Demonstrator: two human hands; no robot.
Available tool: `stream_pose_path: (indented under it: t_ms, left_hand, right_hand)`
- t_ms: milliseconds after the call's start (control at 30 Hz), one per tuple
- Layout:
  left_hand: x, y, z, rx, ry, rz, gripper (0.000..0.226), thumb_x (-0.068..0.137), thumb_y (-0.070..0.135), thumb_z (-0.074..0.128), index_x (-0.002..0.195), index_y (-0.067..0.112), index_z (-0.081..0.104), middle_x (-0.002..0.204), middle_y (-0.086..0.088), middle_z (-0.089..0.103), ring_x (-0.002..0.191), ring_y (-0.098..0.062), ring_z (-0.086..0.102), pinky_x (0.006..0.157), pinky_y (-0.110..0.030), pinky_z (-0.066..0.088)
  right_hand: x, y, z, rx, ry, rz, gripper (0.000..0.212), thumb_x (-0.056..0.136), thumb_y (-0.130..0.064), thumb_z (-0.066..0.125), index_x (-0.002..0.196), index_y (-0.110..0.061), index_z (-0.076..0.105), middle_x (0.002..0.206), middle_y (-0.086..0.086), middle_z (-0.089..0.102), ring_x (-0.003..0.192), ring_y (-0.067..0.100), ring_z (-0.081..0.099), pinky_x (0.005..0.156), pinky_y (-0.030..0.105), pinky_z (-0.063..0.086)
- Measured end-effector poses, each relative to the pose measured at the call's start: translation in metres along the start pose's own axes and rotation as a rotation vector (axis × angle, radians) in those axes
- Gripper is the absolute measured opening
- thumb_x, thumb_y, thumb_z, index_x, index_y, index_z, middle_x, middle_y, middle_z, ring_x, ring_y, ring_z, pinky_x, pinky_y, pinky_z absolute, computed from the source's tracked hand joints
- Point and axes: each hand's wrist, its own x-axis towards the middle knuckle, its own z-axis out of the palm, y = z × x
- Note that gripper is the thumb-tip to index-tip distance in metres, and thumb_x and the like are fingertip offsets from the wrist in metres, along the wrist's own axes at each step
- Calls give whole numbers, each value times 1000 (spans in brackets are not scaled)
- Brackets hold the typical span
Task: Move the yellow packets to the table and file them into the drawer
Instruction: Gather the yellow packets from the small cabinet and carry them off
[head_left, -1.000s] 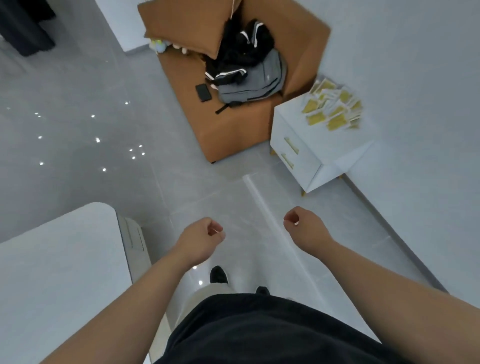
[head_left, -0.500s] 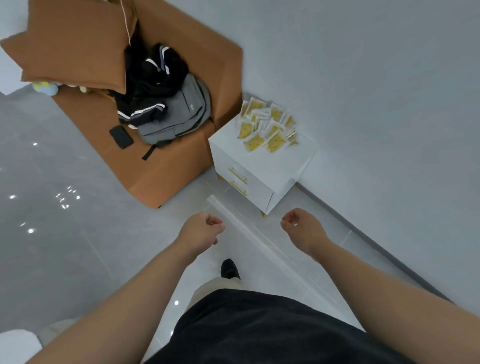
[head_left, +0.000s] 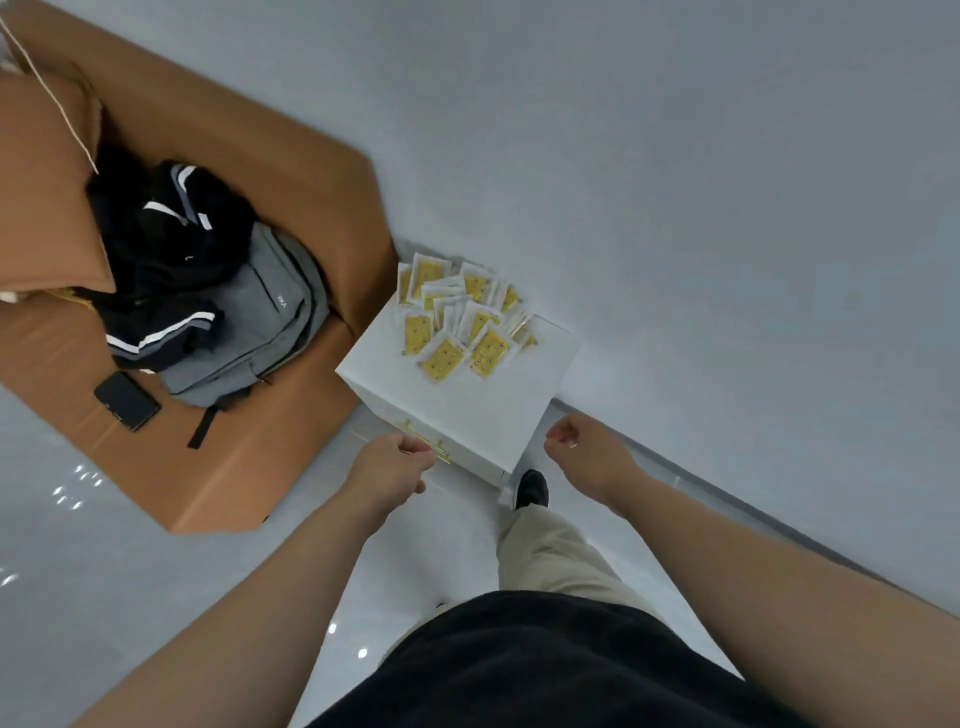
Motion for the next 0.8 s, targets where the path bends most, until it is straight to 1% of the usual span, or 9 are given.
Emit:
stream_pose_path:
  t_ms: [100,267,400,467,533,567,633,733,800]
  left_hand:
    - [30,40,6,5,20,-15,9,96,23,64,99,15,64,98,-5,67,77,-18,66,64,-29,46]
    - [78,104,19,-9,57,-38,12,96,20,64,104,12,63,94,-2,63,73,-18,64,60,-28,44]
    - [105,126,24,-35,63,-78,13,93,20,67,101,13,61,96,-6,65,72,-20,64,57,-28,42]
    - [119,130,22,-23,64,-99,16,92,19,68,104,13,59,92,-8,66,74,-22,63,59,-28,43]
    - [137,131,18,-3,70,-114,21,89,20,70,105,15,58,96,-9,66,84,-26,66,68,-34,51]
    - [146,129,16,18,71,-122,23,88,22,72,105,16,57,103,-10,66,93,-28,67,77,-39,54]
    - [163,125,11,74,65,-139,29,86,25,74,107,18,55,114,-11,64,105,-31,64,88,-43,54]
    - [189,121,2,199,37,-142,43,87,28,74,122,13,54,125,-11,60,114,-31,59,95,-44,52]
    - [208,118,-3,285,14,-122,54,87,30,73,132,10,51,129,-12,58,118,-30,57,97,-43,50]
  right_hand:
    - [41,-11,-34,-22,-18,-1,9,98,-23,56,104,-18,61,99,-5,60,87,15,60,75,24,46]
    - [101,-37,-83,-136,-80,-10,14,99,-25,54,108,-17,61,104,-3,62,97,21,61,83,31,49]
    - [128,-56,-98,-150,-120,14,18,100,-26,55,113,-15,62,101,-4,62,85,16,59,76,28,48]
    - [140,-62,-97,-141,-140,45,18,99,-27,56,113,-16,62,98,-4,62,83,14,59,74,28,48]
    - [154,-66,-94,-87,-161,112,19,98,-28,59,113,-16,61,102,-1,63,87,18,62,78,33,52]
    - [160,-68,-91,-46,-171,159,19,98,-27,59,112,-15,60,105,3,63,89,21,63,78,36,54]
    - [171,-74,-85,30,-200,274,16,98,-24,59,110,-13,59,104,5,62,91,24,63,74,35,54]
    - [186,-82,-73,119,-226,421,13,100,-23,59,109,-14,59,100,3,60,88,22,65,70,33,55]
    - [195,-87,-64,190,-220,494,7,101,-21,59,101,-14,59,98,4,58,83,23,63,73,35,55]
